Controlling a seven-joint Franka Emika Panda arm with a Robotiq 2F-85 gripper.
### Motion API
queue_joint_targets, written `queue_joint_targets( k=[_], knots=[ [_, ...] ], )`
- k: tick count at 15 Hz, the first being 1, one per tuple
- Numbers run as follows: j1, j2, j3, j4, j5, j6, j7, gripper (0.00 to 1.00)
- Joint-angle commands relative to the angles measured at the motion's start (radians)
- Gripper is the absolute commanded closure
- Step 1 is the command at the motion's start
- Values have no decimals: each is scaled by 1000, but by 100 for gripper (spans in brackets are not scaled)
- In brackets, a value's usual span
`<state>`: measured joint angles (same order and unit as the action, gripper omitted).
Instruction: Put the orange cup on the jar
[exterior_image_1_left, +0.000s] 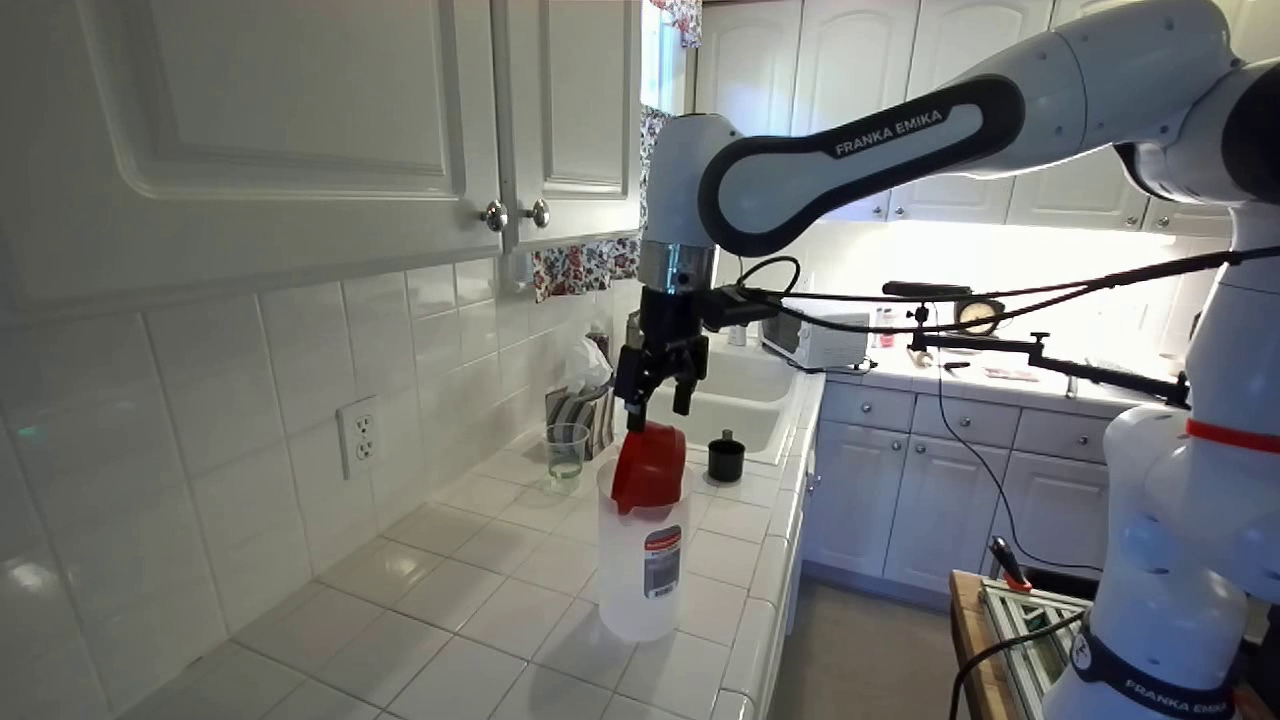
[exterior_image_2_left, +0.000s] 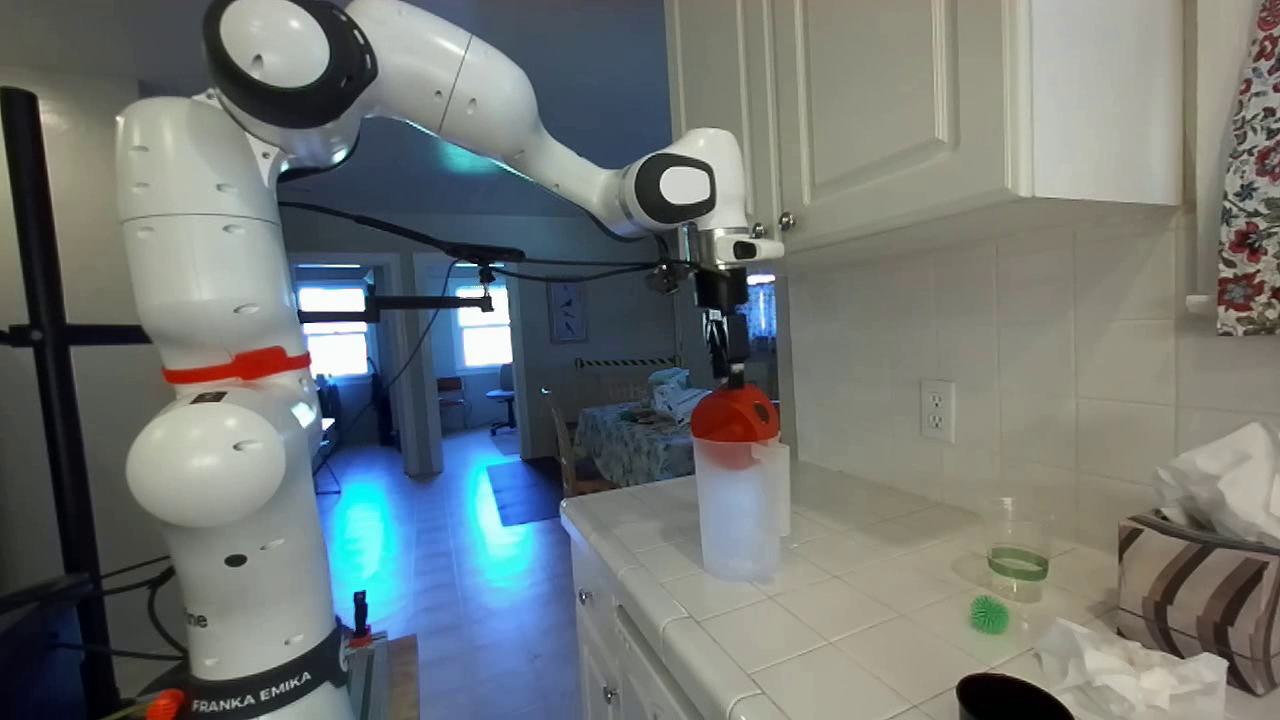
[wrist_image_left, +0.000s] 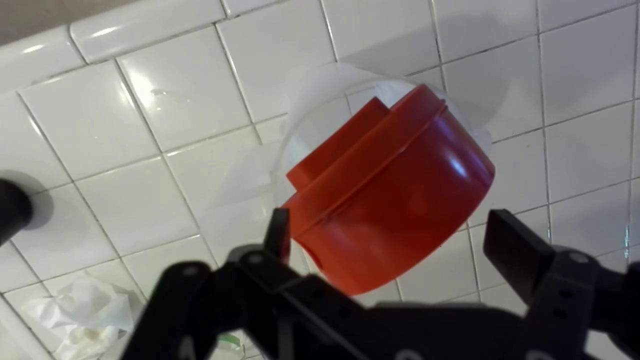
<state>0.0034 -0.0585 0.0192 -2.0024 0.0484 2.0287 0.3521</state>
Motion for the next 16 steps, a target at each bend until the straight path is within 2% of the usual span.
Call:
queue_joint_targets(
  k=[1,13,16],
  knots=[
    [-5,-54,-7,-19,8,-30,-16,0],
    [-27,-176,-32,-42,19,-137,-114,0],
    [-29,-183,-36,-51,19,-120,-121,0]
  ],
)
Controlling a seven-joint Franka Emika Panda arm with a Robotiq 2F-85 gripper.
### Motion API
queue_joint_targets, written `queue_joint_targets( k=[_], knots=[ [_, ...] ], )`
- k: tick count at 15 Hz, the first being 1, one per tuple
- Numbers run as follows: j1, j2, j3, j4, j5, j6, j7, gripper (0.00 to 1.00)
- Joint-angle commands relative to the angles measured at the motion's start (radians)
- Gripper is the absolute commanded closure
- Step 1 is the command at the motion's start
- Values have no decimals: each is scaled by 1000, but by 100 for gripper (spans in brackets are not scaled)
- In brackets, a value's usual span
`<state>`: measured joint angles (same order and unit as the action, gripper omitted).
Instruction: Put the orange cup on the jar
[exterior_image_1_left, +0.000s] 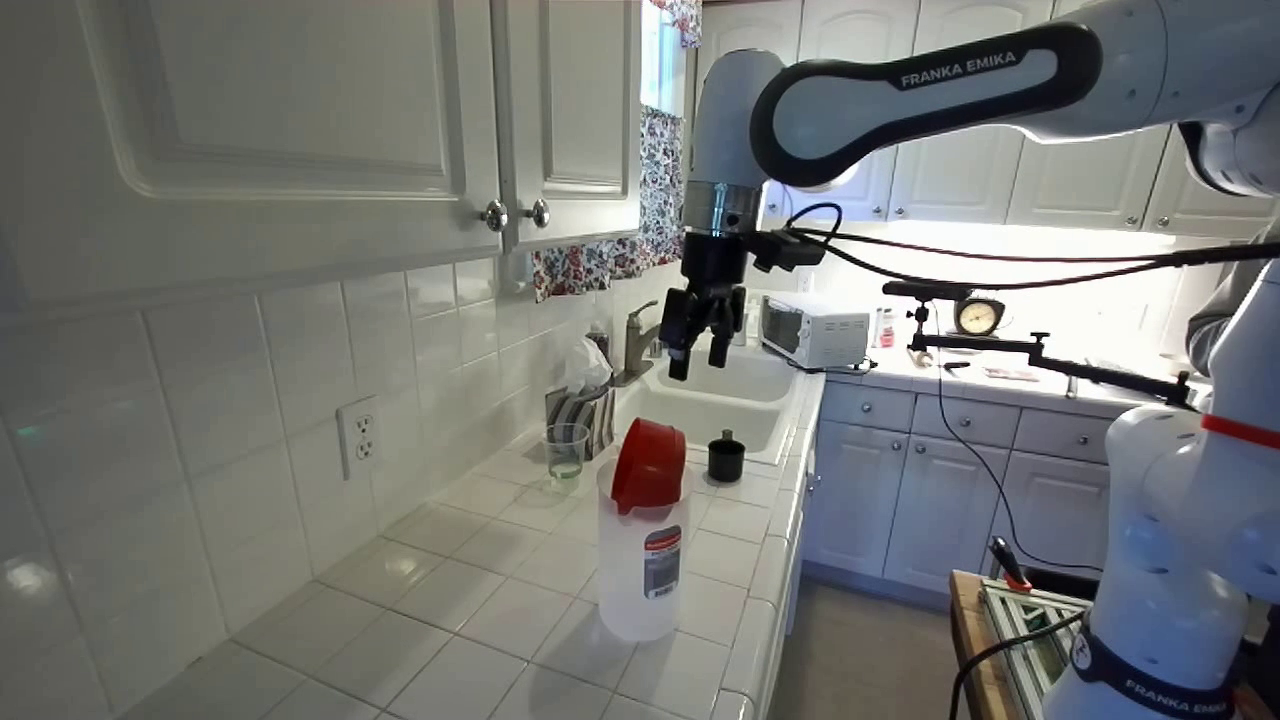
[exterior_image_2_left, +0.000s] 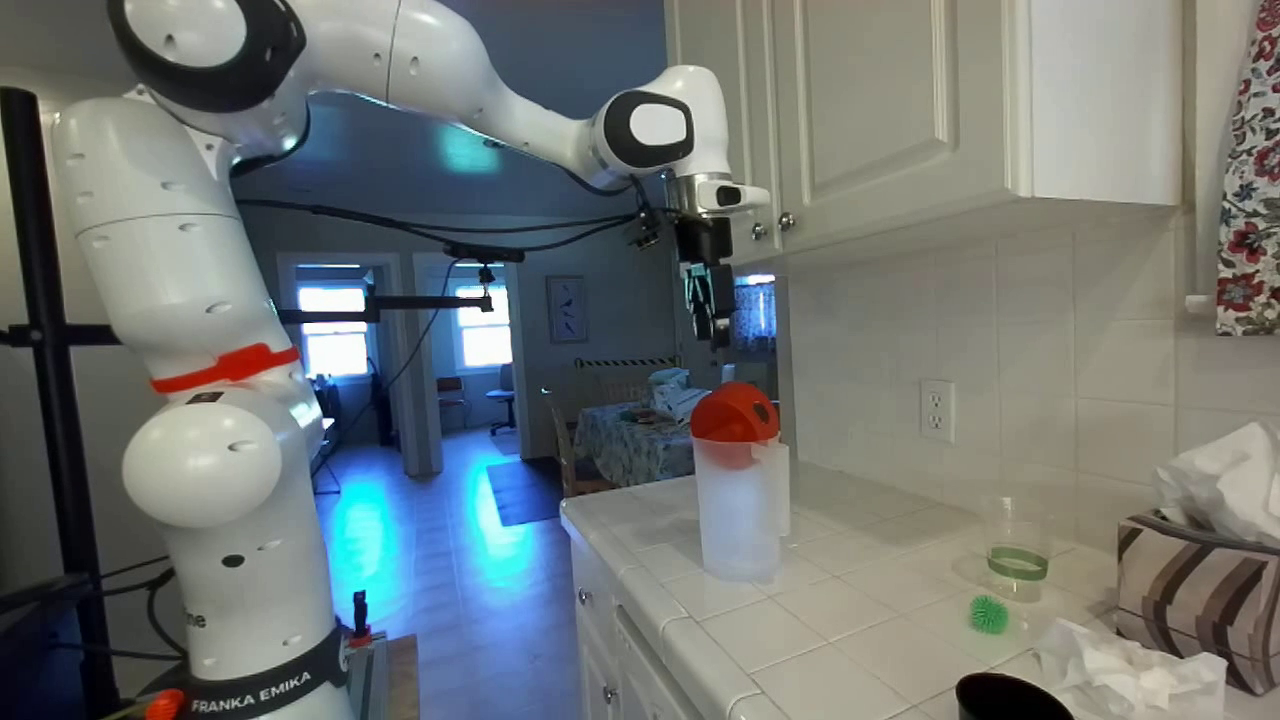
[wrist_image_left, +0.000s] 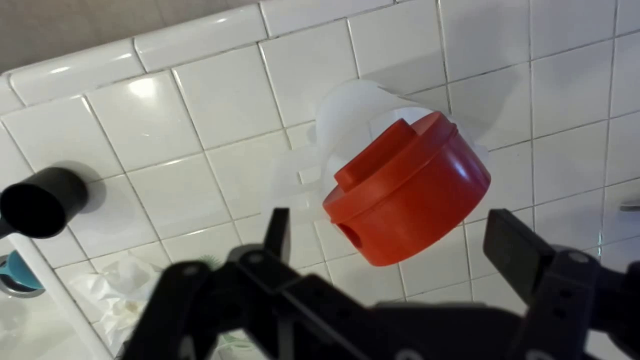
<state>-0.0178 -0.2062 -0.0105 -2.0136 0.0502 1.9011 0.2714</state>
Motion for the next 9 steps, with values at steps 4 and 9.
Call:
queue_joint_targets(
  k=[4,9],
  knots=[
    [-7,-6,4,-4,1,-2,-5,0],
    [-7,-6,4,-8,1,-2,-5,0]
  ],
)
